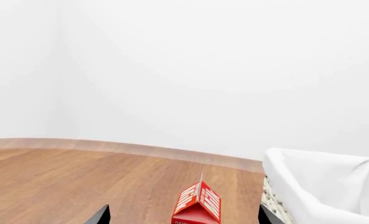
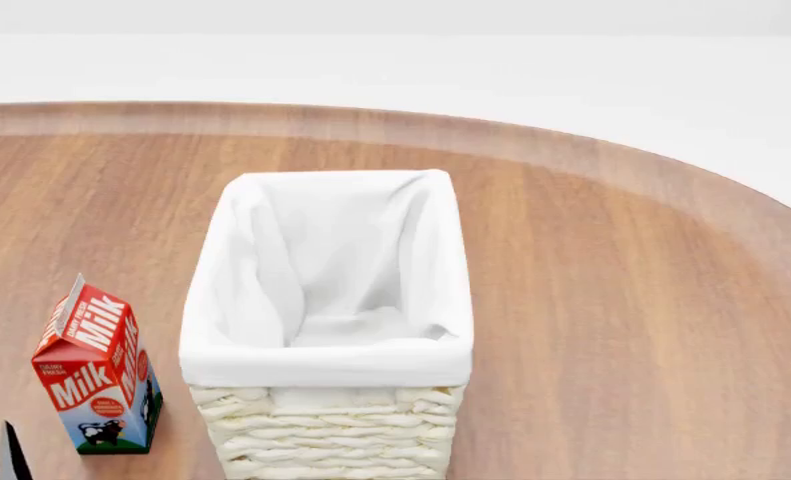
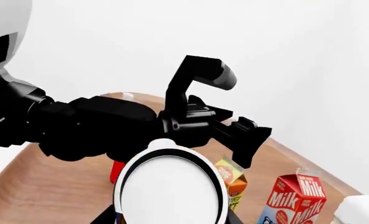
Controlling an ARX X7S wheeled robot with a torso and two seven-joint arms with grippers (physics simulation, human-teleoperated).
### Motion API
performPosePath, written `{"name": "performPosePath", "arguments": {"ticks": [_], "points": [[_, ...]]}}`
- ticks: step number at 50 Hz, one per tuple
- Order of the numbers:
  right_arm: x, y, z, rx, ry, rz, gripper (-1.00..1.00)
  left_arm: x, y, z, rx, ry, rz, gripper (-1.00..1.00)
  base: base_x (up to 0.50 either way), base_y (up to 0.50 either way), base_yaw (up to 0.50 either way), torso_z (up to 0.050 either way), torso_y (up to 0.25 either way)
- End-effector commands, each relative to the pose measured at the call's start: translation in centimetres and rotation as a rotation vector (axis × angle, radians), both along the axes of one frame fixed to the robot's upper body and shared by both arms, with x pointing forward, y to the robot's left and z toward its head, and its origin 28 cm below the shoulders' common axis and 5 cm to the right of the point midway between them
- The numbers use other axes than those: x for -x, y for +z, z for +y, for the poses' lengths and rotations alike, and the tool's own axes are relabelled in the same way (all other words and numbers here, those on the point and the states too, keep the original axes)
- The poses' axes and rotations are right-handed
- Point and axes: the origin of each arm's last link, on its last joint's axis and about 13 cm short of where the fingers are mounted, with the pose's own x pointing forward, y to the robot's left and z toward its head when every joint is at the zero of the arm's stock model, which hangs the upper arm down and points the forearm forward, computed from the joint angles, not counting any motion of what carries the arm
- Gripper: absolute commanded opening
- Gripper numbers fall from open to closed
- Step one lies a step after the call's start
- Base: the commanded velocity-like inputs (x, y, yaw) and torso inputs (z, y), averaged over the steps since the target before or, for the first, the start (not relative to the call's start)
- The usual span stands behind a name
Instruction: Pick up the alphabet soup, and put it in the basket.
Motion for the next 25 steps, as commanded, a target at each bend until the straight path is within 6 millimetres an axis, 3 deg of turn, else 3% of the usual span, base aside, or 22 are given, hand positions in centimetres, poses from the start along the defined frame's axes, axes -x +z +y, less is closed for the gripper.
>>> {"name": "performPosePath", "arguments": {"ticks": [1, 25], "points": [[0.2, 1.7, -0.4, -0.129, -0.024, -0.026, -1.00, 0.0, 0.0, 0.0, 0.000, 0.001, 0.000, 1.00, 0.00, 0.00, 0.00, 0.000, 0.000], [-0.6, 4.0, 0.0, -0.378, -0.164, -0.034, -1.00, 0.0, -0.1, 0.1, 0.000, -0.002, -0.002, 1.00, 0.00, 0.00, 0.00, 0.000, 0.000]]}}
